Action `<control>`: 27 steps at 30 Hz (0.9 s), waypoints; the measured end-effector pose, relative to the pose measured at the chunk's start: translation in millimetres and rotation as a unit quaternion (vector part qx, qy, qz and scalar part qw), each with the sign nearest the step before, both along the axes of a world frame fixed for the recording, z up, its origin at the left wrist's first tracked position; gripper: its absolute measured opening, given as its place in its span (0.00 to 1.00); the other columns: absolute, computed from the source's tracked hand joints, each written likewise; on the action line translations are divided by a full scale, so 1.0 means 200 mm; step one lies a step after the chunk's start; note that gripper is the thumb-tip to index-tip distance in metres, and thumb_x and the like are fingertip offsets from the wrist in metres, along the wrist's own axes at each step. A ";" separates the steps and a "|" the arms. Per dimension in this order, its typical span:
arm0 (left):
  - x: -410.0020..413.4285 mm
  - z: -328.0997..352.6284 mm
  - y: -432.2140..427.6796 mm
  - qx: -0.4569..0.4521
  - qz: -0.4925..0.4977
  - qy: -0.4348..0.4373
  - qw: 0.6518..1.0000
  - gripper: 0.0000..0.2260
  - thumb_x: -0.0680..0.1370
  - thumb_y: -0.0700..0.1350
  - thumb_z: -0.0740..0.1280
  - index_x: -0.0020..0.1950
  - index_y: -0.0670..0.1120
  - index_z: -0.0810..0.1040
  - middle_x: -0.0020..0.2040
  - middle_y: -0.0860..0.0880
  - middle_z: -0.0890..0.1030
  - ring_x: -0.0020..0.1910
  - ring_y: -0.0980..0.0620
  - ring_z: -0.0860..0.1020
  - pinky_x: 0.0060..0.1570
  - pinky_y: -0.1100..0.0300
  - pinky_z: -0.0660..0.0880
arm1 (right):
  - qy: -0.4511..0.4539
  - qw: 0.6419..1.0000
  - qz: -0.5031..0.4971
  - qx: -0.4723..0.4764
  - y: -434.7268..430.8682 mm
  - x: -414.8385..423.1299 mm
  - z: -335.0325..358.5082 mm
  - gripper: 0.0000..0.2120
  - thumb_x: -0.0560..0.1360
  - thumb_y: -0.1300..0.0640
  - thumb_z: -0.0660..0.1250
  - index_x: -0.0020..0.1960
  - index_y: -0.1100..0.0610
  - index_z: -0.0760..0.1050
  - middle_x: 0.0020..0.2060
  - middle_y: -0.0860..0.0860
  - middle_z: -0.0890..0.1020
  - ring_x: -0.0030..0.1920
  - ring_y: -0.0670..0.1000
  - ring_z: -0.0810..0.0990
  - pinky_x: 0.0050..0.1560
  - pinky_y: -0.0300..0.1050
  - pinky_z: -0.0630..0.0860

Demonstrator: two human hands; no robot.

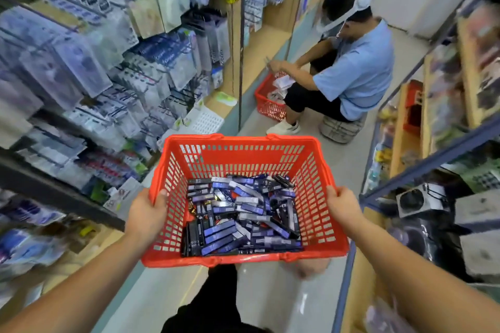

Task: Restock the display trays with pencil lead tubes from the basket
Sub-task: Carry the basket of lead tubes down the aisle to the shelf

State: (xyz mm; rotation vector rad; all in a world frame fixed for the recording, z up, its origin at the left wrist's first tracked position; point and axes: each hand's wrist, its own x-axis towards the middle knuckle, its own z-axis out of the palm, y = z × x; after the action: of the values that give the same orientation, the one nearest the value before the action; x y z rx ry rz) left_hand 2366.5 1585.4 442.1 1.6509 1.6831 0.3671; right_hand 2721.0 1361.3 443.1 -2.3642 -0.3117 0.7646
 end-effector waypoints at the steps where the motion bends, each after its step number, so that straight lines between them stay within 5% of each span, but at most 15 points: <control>1: 0.02 -0.03 0.08 -0.003 0.007 -0.008 1.000 0.16 0.85 0.56 0.61 0.56 0.43 0.75 0.47 0.43 0.83 0.41 0.42 0.81 0.46 0.49 0.77 | 0.000 1.000 0.003 -0.004 0.11 0.04 -0.01 0.15 0.85 0.51 0.59 0.51 0.62 0.75 0.45 0.61 0.82 0.45 0.60 0.82 0.48 0.51 0.76; 7: 0.15 -0.07 0.51 -0.003 0.041 -0.033 0.999 0.16 0.85 0.51 0.62 0.58 0.37 0.77 0.45 0.42 0.82 0.36 0.46 0.79 0.34 0.58 0.67 | -0.008 0.999 0.029 -0.025 0.69 0.25 -0.01 0.18 0.85 0.51 0.59 0.47 0.63 0.78 0.40 0.59 0.84 0.37 0.55 0.81 0.40 0.46 0.74; 11: 0.19 -0.07 0.70 -0.028 0.086 -0.039 0.995 0.16 0.85 0.52 0.62 0.56 0.39 0.77 0.42 0.42 0.84 0.34 0.45 0.80 0.37 0.54 0.76 | 0.006 0.999 0.036 -0.030 0.99 0.35 0.00 0.20 0.84 0.49 0.60 0.46 0.63 0.79 0.39 0.59 0.84 0.37 0.55 0.82 0.45 0.49 0.77; 16: 0.25 -0.09 0.82 -0.044 0.136 -0.031 0.989 0.13 0.86 0.49 0.62 0.53 0.40 0.76 0.33 0.50 0.78 0.29 0.54 0.76 0.31 0.63 0.68 | -0.008 0.996 0.074 -0.045 1.33 0.47 -0.04 0.20 0.85 0.47 0.59 0.49 0.62 0.78 0.42 0.59 0.85 0.40 0.58 0.83 0.47 0.51 0.79; 21: 0.30 -0.28 0.88 -0.050 0.197 0.013 0.979 0.19 0.84 0.59 0.60 0.52 0.43 0.78 0.35 0.44 0.83 0.32 0.42 0.82 0.38 0.46 0.82 | 0.013 0.986 0.151 -0.074 1.66 0.63 -0.11 0.23 0.83 0.41 0.60 0.48 0.61 0.79 0.41 0.57 0.86 0.40 0.58 0.85 0.48 0.53 0.82; 27: 0.56 -0.42 0.85 -0.061 0.276 0.067 0.957 0.17 0.85 0.54 0.62 0.51 0.38 0.75 0.46 0.33 0.82 0.46 0.30 0.81 0.43 0.47 0.72 | 0.027 0.948 0.295 -0.117 2.06 0.95 -0.33 0.26 0.79 0.35 0.61 0.56 0.57 0.83 0.49 0.57 0.87 0.50 0.59 0.85 0.55 0.51 0.80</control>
State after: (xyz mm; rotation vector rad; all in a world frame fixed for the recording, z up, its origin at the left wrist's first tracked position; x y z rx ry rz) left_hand 2477.8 1755.1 358.2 1.1156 2.2154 0.4108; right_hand 2910.1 1774.3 377.5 -2.4790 -0.9829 1.1917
